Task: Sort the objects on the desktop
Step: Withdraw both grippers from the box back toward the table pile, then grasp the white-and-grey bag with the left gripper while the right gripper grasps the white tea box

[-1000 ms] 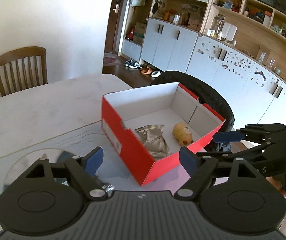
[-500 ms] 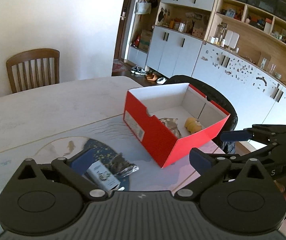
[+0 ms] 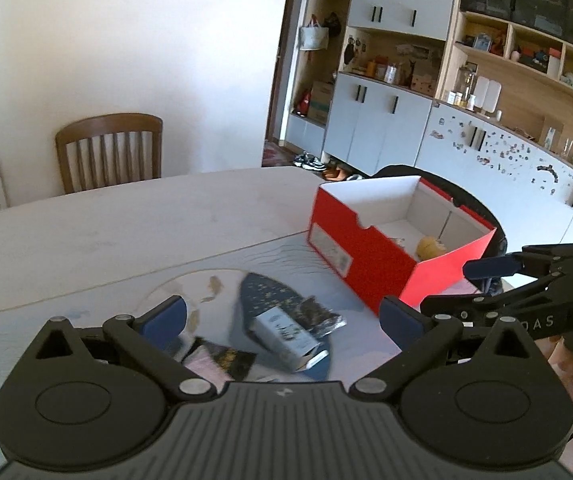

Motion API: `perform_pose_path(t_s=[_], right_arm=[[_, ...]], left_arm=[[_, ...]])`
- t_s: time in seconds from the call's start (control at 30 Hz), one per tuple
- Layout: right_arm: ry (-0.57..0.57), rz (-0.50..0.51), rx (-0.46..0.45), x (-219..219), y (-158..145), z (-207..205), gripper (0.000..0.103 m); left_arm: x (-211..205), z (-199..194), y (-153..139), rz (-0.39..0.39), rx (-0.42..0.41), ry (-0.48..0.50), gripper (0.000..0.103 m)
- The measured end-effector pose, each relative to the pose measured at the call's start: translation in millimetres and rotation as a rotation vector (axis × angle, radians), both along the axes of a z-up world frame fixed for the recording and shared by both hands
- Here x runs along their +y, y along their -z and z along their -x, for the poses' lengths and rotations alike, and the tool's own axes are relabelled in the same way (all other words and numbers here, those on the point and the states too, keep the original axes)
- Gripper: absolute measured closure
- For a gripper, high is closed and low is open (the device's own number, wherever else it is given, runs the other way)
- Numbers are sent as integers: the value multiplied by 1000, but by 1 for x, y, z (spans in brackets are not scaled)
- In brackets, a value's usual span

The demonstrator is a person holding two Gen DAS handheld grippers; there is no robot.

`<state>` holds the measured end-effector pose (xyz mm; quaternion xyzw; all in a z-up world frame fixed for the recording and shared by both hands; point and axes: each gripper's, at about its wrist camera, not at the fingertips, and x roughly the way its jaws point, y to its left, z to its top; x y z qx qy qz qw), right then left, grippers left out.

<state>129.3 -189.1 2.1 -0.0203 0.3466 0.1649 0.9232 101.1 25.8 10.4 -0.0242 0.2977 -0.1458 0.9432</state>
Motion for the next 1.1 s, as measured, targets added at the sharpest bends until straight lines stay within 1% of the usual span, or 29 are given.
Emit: perform_pose_path(t_s=[0.07, 0.13, 0.37, 0.63, 0.7, 0.9, 1.1], right_arm=[[-3, -4, -3, 7, 2, -1, 15], [-14, -13, -1, 13, 5, -2, 17], [-26, -3, 4, 31, 14, -8, 20], [-45, 17, 42, 47, 30, -17, 22], [-49, 23, 51, 50, 34, -20, 30], [-45, 31, 64, 60, 42, -31, 30], [-40, 51, 89, 67, 57, -44, 30]], left_arm=[[9, 2, 1, 9, 9, 4, 0], [17, 3, 4, 19, 22, 13, 0], [47, 2, 16, -5, 9, -63, 0], [77, -8, 36, -54, 39, -84, 0], [83, -12, 40, -62, 49, -86, 0], [98, -25, 52, -100, 49, -94, 0], [112, -37, 67, -123, 75, -102, 0]])
